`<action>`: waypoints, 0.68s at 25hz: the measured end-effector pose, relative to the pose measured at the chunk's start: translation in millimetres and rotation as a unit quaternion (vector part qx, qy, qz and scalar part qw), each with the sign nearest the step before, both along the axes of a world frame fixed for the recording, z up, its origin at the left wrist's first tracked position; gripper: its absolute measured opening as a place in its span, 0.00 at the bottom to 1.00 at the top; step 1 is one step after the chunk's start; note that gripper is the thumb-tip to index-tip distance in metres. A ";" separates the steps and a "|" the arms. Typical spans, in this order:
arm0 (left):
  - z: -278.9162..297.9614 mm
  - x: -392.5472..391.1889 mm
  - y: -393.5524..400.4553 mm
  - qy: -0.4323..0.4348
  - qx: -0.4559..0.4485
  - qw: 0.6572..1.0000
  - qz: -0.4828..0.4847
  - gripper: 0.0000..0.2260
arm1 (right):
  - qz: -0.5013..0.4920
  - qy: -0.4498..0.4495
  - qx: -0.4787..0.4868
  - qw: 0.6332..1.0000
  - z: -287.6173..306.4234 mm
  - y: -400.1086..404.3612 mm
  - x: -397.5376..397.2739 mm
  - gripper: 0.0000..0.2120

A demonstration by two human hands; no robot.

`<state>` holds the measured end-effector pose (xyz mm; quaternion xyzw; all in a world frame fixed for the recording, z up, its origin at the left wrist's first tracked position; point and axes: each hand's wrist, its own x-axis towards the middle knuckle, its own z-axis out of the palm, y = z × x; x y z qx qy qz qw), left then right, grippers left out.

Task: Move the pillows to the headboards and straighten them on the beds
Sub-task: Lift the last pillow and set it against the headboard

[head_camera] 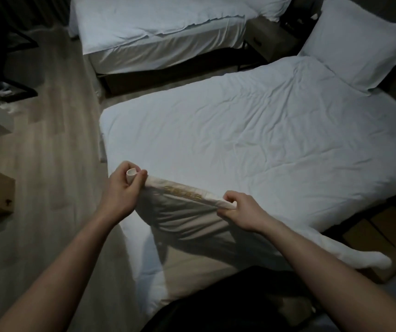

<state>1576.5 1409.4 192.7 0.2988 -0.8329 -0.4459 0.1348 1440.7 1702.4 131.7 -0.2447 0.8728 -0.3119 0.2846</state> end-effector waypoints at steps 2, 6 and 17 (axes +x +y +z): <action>-0.4 -4.6 -4.2 -0.046 -0.054 0.996 -0.044 0.08 | -0.015 -0.007 -0.006 1.000 -0.5 0.1 0.7 0.14; 12.2 -31.6 8.2 -0.190 -0.197 0.922 -0.274 0.24 | -0.002 0.003 -0.005 1.000 6.3 10.7 -9.3 0.17; 2.8 -205.4 111.9 -0.218 -0.198 0.908 -0.297 0.13 | -0.028 -0.004 -0.021 0.999 -1.1 135.1 -127.9 0.17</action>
